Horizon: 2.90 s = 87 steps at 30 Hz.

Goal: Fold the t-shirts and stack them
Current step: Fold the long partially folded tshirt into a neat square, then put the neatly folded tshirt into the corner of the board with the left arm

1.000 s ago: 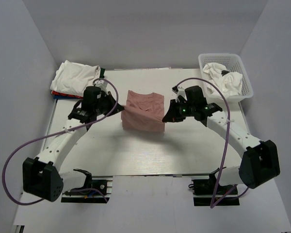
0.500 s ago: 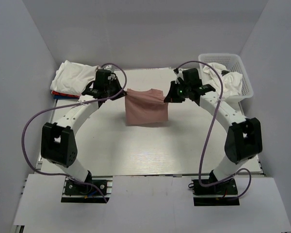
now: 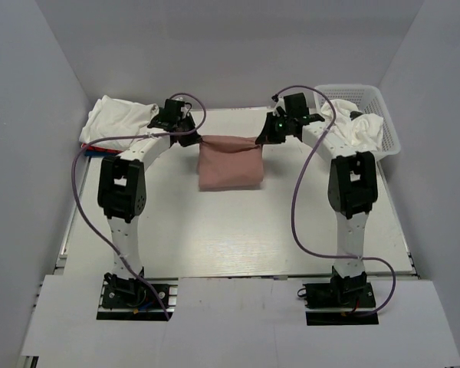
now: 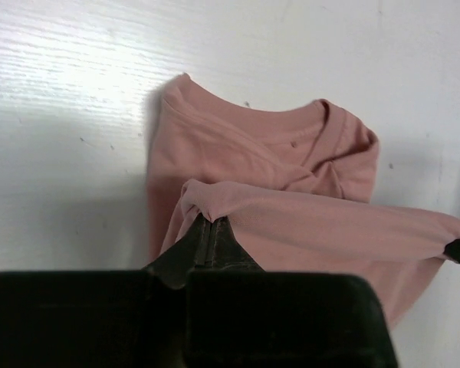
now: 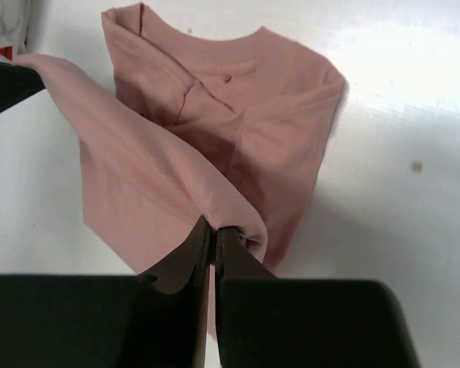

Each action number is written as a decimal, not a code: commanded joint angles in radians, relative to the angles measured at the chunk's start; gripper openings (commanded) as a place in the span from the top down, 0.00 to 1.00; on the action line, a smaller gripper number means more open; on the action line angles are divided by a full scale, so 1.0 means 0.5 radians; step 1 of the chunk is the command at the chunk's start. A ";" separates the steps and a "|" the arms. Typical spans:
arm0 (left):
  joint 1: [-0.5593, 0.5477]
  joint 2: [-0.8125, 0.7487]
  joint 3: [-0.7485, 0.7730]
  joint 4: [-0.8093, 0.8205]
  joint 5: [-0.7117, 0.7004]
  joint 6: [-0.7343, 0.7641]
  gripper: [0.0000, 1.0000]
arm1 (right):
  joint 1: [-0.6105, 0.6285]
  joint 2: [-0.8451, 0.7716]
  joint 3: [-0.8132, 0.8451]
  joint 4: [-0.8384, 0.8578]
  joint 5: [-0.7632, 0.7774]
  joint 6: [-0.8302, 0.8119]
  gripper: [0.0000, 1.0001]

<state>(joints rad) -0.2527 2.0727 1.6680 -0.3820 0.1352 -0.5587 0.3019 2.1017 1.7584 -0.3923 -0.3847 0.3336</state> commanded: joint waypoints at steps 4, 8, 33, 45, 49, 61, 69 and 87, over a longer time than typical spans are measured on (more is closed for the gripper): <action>0.110 0.262 0.314 -0.021 0.002 -0.006 1.00 | -0.055 0.337 0.358 0.290 -0.301 -0.072 0.93; 0.171 0.435 0.578 -0.061 0.098 -0.006 0.30 | -0.088 0.555 0.628 0.321 -0.329 -0.060 0.10; 0.103 0.389 0.100 0.647 0.797 -0.113 0.01 | 0.013 -0.053 -0.835 1.545 -1.359 0.494 0.10; 0.122 0.607 0.171 0.558 0.644 -0.045 0.01 | -0.027 0.156 -1.148 1.359 -0.906 0.354 0.10; 0.122 0.521 0.274 0.562 0.757 -0.009 0.01 | -0.006 -0.064 -0.968 0.991 -0.737 0.040 0.10; 0.079 -0.068 0.134 -0.008 0.288 0.252 0.01 | 0.068 -0.786 -1.203 0.904 -0.731 -0.063 0.10; 0.079 0.039 0.143 -0.304 0.242 0.335 0.01 | 0.093 -1.132 -1.329 0.677 -0.694 -0.222 0.10; -0.096 0.380 0.045 -0.242 0.359 0.442 0.35 | 0.089 -1.491 -1.648 0.836 -0.636 -0.186 0.10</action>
<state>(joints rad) -0.2684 2.2448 1.7241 -0.4843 0.3092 -0.3519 0.3466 1.3979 0.9558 -0.0467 -0.7055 0.2443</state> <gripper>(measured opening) 0.664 0.902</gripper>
